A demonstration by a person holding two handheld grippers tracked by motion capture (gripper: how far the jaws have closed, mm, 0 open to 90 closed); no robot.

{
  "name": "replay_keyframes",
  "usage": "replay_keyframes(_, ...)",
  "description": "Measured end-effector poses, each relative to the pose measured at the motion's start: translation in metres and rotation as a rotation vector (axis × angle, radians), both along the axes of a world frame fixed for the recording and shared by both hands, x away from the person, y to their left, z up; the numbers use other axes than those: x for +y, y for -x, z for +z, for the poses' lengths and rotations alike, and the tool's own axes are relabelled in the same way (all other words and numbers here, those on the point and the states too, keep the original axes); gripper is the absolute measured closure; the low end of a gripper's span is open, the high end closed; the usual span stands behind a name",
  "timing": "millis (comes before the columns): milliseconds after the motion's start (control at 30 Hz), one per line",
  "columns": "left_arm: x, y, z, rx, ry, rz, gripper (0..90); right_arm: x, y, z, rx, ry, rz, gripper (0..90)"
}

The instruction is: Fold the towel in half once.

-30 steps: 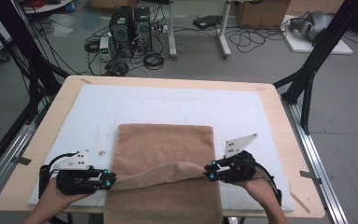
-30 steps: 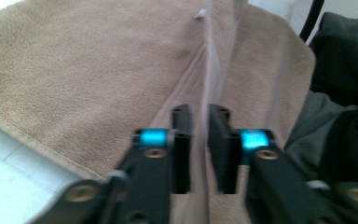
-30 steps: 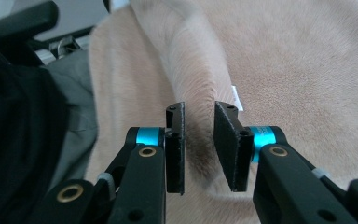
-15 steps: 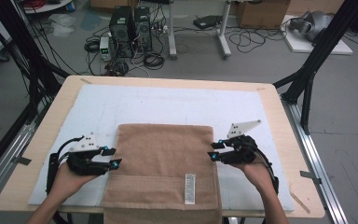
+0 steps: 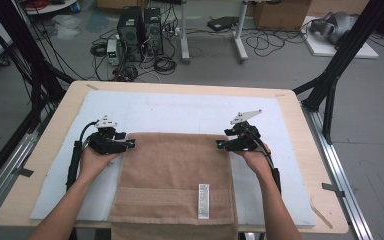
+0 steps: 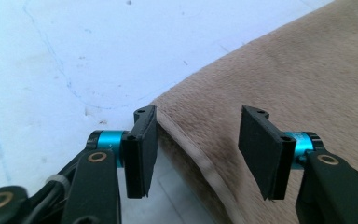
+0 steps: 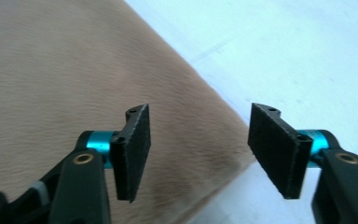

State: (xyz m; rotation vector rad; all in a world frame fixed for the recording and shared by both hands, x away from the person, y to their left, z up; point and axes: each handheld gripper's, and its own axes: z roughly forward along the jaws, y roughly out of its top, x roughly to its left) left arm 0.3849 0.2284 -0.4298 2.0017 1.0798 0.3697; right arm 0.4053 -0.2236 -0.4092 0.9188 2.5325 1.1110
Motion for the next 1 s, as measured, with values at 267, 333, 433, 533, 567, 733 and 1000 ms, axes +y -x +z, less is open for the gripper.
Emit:
replay_keyframes(267,-0.001,-0.013,-0.014,0.062,0.016,0.02,45.7,-0.001,-0.018,-0.03,0.086,0.033,-0.047,36.1)
replay_keyframes(333,0.0,-0.014,-0.014,0.064,0.026,0.002,64.4,-0.001,-0.019,-0.029,0.095,0.008,-0.033,57.7)
replay_keyframes(433,-0.001,-0.016,-0.014,0.073,0.054,0.014,80.1,0.005,-0.019,-0.025,0.091,0.026,0.047,78.0)
replay_keyframes(533,-0.002,-0.018,-0.007,0.045,0.048,0.036,82.9,0.008,-0.019,-0.016,0.067,0.05,0.048,80.3)
replay_keyframes(567,-0.002,-0.021,-0.001,0.035,0.035,0.035,83.1,0.007,-0.02,-0.012,0.06,0.045,0.043,80.4)
replay_keyframes(733,-0.007,-0.032,0.04,-0.079,0.011,0.06,83.8,0.008,-0.027,0.022,-0.023,0.027,-0.008,81.0)
replay_keyframes(1000,-0.01,-0.063,0.127,-0.225,-0.002,0.063,83.6,0.006,-0.045,0.097,-0.155,-0.006,-0.06,81.1)
